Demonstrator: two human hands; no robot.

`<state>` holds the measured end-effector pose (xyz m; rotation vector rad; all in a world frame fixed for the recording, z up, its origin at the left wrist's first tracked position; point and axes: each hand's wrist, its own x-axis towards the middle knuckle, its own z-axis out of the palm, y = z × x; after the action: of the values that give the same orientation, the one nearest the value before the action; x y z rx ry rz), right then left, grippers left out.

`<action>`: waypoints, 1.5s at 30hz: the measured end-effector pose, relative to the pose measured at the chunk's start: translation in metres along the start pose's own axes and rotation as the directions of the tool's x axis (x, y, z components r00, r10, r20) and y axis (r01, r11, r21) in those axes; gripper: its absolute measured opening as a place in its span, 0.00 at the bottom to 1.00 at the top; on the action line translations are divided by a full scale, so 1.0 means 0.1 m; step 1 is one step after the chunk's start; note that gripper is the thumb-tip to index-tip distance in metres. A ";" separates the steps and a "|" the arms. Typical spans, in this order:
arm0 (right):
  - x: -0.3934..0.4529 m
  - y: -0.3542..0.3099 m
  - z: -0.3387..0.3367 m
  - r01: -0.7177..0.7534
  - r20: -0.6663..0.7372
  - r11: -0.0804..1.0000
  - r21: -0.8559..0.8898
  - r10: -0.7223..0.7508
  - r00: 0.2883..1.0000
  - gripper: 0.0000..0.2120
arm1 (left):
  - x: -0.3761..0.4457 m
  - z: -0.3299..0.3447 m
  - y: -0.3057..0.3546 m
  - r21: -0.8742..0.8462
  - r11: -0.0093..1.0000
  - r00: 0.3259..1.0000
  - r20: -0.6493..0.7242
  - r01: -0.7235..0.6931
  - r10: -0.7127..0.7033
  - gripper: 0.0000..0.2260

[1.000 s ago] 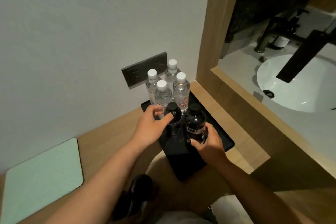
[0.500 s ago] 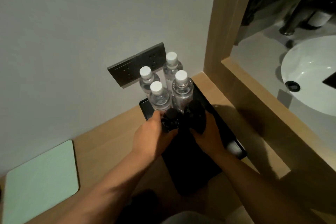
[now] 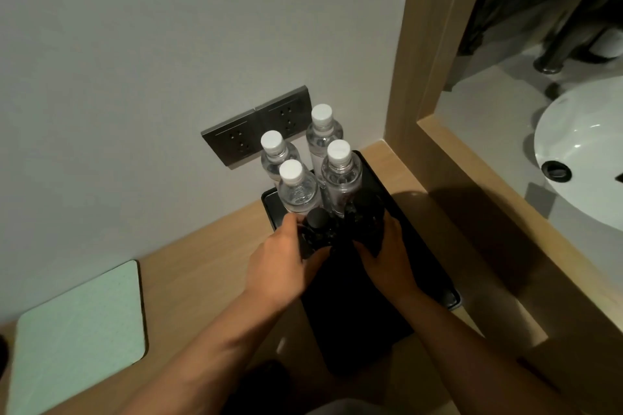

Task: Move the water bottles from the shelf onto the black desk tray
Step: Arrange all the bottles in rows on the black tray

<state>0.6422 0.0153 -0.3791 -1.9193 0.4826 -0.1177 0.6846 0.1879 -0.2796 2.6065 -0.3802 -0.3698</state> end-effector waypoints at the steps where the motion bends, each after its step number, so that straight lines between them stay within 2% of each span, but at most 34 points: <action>1: 0.00 -0.02 -0.01 -0.010 0.006 1.000 0.001 0.010 1.000 0.37 | -0.01 -0.01 0.01 0.004 1.000 1.000 -0.002 -0.003 0.003 0.26; 6: -0.01 -0.11 -0.05 -0.057 0.011 0.996 -0.070 0.058 0.998 0.36 | -0.17 -0.11 -0.07 -0.054 0.998 0.997 0.060 0.045 -0.041 0.27; 9: -0.17 -0.20 -0.10 -0.162 -0.021 0.983 -0.091 0.161 0.987 0.44 | -0.38 -0.21 -0.18 -0.125 0.990 0.995 0.081 0.065 -0.055 0.20; 12: -0.47 -0.26 -0.12 -0.221 -0.052 0.963 -0.152 0.216 0.975 0.44 | -0.67 -0.35 -0.32 -0.248 0.965 0.993 0.104 0.083 -0.059 0.13; 17: -1.12 -0.51 0.00 -0.185 -0.080 0.977 -0.104 0.177 0.981 0.35 | -1.22 -0.56 -0.67 -0.421 0.902 0.993 0.101 0.093 -0.055 0.12; 21: -1.66 -0.80 0.20 -0.071 -0.055 0.993 -0.098 0.066 0.996 0.27 | -1.64 -0.54 -0.93 -0.555 0.827 0.996 0.051 0.091 -0.076 0.11; 26: -2.19 -1.07 0.44 0.091 0.051 0.987 -0.130 -0.084 0.995 0.23 | -2.06 -0.28 -1.23 -0.511 0.859 0.999 -0.003 0.038 -0.046 0.10; 30: -2.46 -1.18 0.57 0.098 0.089 0.984 -0.147 -0.085 0.992 0.23 | -2.26 -0.08 -1.39 -0.545 0.838 0.992 -0.085 0.030 -0.092 0.14; 33: -2.64 -1.19 0.64 0.088 0.089 0.980 -0.181 -0.073 0.993 0.23 | -2.34 0.01 -1.42 -0.680 0.732 0.984 -0.096 0.043 -0.147 0.12; 36: -2.81 -1.16 0.66 0.090 0.105 0.971 -0.221 -0.068 0.992 0.23 | -2.36 -0.02 -1.46 -0.801 0.592 0.955 -0.099 0.091 -0.280 0.08; 39: -2.95 -1.15 0.66 0.113 0.122 0.961 -0.251 -0.085 0.989 0.24 | -2.41 -0.11 -1.57 -0.902 0.407 0.901 -0.047 0.147 -0.430 0.17; 40: -3.00 -1.16 0.67 0.128 0.128 0.957 -0.259 -0.098 0.987 0.24 | -2.46 -0.17 -1.58 -0.925 0.348 0.884 -0.031 0.151 -0.466 0.16; 43: -3.11 -1.22 0.67 0.173 0.189 0.951 -0.257 -0.126 0.974 0.28 | -2.52 -0.38 -1.53 -0.955 0.271 0.877 -0.024 0.123 -0.481 0.09; 45: -3.19 -1.28 0.68 0.223 0.266 0.940 -0.258 -0.153 0.952 0.31 | -2.58 -0.53 -1.48 -0.969 0.227 0.896 -0.011 0.101 -0.445 0.09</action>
<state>0.4071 0.2380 -0.2441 -2.2270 0.1529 0.0673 0.4924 0.4202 -0.2585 1.3886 0.3865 -0.2003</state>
